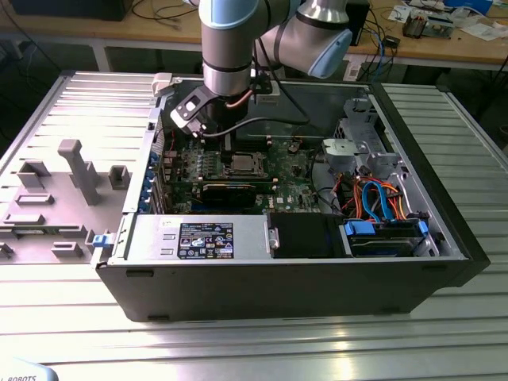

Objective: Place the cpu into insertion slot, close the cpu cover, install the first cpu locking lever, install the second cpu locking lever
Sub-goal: 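Close the cpu cover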

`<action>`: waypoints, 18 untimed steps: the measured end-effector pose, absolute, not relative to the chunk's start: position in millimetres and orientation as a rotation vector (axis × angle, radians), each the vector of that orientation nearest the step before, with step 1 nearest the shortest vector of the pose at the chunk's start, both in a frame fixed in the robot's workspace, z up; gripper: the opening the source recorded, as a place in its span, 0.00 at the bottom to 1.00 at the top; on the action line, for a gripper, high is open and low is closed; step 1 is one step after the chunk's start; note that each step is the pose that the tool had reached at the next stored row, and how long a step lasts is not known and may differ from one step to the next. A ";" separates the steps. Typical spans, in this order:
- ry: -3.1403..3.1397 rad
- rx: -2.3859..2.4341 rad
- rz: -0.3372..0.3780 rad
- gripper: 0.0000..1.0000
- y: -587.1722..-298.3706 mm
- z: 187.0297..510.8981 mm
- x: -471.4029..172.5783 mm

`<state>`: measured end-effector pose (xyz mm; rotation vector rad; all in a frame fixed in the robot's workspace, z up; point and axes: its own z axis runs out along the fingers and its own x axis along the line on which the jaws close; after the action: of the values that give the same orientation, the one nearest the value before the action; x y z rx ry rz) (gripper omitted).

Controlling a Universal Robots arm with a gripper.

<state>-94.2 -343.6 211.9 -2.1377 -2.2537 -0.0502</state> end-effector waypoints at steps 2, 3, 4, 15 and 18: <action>-2.254 -2.138 -0.050 0.11 -342.5 211.9 -93.6; -2.254 -2.138 -0.050 0.11 -341.9 211.4 -93.3; -2.254 -2.138 -0.050 0.11 -341.7 210.5 -93.3; -2.252 -2.137 -0.050 0.11 -341.3 206.3 -91.5; -2.239 -2.151 -0.050 0.11 -341.3 206.0 -91.4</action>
<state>-91.4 -341.3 206.0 -2.1514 -2.2389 -0.0501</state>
